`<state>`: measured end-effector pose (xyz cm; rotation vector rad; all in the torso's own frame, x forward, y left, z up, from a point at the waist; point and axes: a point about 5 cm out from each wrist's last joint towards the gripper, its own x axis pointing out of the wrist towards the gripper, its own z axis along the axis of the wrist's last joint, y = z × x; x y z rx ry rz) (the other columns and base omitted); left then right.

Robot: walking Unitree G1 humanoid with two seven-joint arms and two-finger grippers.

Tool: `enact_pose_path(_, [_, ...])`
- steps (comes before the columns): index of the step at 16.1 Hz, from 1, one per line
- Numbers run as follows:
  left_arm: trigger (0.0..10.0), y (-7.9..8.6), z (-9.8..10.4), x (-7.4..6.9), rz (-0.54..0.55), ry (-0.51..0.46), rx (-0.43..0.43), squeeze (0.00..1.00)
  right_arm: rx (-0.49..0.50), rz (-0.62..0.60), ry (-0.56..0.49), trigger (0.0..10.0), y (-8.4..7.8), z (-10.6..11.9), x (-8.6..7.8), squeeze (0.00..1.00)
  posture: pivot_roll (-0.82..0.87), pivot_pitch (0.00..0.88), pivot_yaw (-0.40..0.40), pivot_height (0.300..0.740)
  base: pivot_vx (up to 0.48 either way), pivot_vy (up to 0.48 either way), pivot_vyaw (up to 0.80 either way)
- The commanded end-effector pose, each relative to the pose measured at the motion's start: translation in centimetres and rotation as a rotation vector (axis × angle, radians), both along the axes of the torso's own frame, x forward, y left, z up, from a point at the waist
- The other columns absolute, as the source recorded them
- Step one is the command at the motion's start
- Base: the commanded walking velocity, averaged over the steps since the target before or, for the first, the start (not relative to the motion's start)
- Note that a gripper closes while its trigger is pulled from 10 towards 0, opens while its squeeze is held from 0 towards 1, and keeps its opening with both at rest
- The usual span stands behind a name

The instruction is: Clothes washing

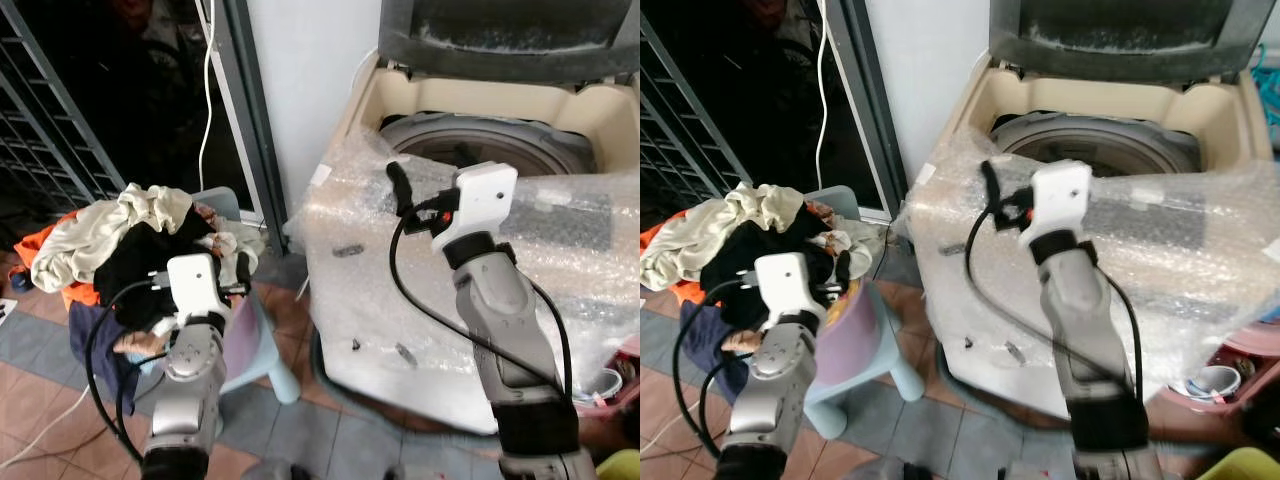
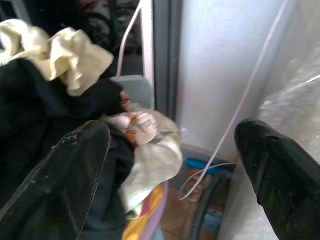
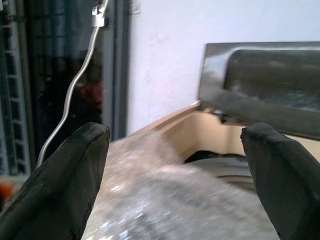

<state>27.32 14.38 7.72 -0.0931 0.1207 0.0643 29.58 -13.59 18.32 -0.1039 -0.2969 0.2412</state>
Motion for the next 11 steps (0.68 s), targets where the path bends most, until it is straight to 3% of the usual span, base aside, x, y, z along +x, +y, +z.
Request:
enact_pose_path(1, [10.0,0.4,0.4,-0.1,0.003,-0.011,0.005,0.00,-0.005,0.023,-0.008,10.0,0.6,0.2,-0.3,0.00,-0.09,0.000,0.120,0.740,0.000,0.480,0.00])
enact_pose_path(4, [10.0,0.6,0.5,-0.1,0.013,-0.007,0.013,0.00,-0.017,0.087,-0.011,10.0,1.7,0.2,-0.9,0.00,-0.08,0.000,0.118,0.740,0.000,0.480,0.00])
enact_pose_path(6, [10.0,0.4,0.6,-0.4,0.012,-0.010,0.012,0.00,-0.039,0.108,-0.024,10.0,2.1,0.3,-1.2,0.00,-0.08,0.000,0.119,0.740,0.000,0.426,0.80])
enact_pose_path(11, [10.0,0.6,0.8,-0.4,0.020,-0.029,0.027,0.00,-0.025,0.097,-0.010,10.0,2.0,0.2,-1.1,0.00,-0.08,0.000,0.124,0.740,0.000,0.000,0.80])
